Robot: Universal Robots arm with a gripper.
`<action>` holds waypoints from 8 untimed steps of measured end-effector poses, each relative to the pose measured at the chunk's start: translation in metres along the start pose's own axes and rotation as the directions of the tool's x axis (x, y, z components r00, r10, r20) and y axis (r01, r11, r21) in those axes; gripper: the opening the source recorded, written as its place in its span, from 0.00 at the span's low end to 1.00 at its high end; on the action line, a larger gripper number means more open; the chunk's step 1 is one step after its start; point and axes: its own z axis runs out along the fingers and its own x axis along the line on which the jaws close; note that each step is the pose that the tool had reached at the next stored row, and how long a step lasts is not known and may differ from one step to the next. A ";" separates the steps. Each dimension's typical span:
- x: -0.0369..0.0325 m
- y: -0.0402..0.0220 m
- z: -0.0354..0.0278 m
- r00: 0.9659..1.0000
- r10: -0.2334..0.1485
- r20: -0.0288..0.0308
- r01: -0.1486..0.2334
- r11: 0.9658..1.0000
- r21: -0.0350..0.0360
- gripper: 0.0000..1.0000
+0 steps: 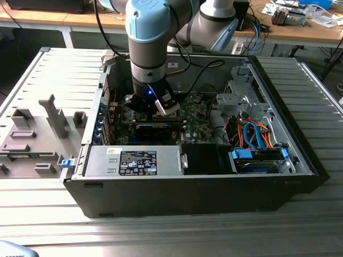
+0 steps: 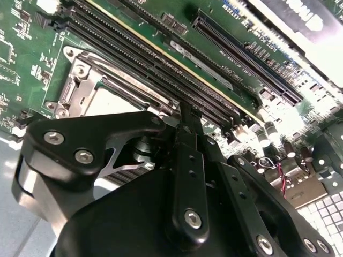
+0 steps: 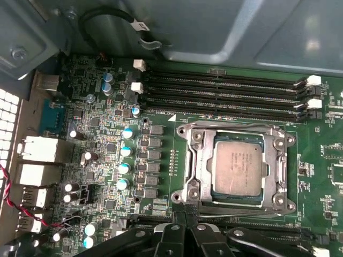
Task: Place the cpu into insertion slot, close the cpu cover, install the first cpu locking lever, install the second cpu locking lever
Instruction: 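Install the second cpu locking lever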
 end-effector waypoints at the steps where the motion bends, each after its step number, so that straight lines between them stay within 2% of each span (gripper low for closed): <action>1: 0.0002 0.0000 0.0006 1.000 -0.002 0.000 0.002 1.000 -0.001 0.11; 8: 0.0032 -0.0003 0.0058 1.000 -0.017 -0.002 0.017 1.000 -0.009 0.11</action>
